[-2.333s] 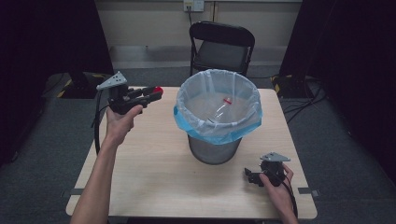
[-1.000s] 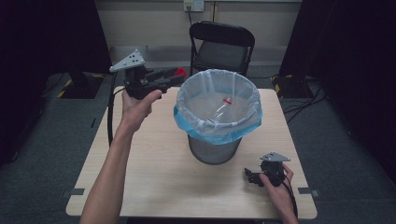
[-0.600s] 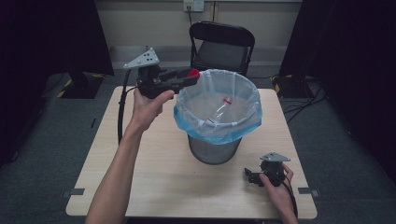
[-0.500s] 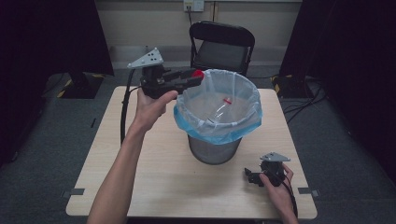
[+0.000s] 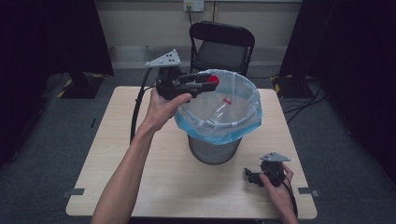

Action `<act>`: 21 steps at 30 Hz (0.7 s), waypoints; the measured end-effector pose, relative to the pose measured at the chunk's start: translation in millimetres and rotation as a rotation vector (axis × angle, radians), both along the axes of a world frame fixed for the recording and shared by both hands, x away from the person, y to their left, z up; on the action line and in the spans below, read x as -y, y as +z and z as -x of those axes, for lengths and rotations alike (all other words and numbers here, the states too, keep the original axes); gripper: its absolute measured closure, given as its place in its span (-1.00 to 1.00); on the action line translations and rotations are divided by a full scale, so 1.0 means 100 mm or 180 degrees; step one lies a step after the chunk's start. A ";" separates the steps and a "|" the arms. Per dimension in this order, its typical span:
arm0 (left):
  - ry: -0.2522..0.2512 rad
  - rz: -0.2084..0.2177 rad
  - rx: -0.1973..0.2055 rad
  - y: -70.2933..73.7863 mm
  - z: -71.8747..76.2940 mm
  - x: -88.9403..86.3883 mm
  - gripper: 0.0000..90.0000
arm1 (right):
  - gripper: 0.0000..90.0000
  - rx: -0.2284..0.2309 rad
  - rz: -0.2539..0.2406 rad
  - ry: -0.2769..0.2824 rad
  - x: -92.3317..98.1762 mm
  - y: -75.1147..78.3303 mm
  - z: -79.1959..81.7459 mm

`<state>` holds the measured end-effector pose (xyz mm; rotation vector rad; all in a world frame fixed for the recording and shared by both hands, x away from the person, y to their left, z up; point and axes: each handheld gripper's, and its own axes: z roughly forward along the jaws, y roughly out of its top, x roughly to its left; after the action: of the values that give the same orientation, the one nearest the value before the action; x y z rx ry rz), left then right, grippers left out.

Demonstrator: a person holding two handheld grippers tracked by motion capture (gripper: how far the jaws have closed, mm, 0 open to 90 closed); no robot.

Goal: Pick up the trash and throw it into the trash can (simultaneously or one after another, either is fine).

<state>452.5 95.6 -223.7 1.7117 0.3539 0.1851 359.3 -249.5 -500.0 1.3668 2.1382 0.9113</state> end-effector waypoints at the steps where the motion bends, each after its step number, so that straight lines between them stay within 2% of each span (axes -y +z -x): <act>1: -0.0012 -0.0027 -0.0014 -0.01 0.00 0.01 0.31 | -0.81 0.0001 0.0001 0.0000 0.00 0.00 0.00; 3: -0.0031 -0.0084 -0.0013 -0.03 0.00 0.03 0.31 | -0.81 -0.0002 -0.0002 -0.0002 0.00 0.00 0.00; 9: 0.0008 -0.0085 -0.0042 -0.06 -0.02 0.02 0.13 | -0.81 0.0000 -0.0001 0.0000 0.00 0.00 0.00; 14: 0.0134 -0.0172 0.0029 -0.06 -0.01 -0.01 -0.21 | -0.81 -0.0002 -0.0002 -0.0003 0.00 0.00 0.00; 21: 0.0144 -0.0095 -0.0037 -0.08 -0.03 -0.08 -0.56 | -0.81 -0.0001 -0.0002 -0.0002 0.00 0.00 0.00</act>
<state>455.1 103.4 -231.3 1.7357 0.4004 0.2144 359.2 -249.4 -500.1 1.3679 2.1376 0.9115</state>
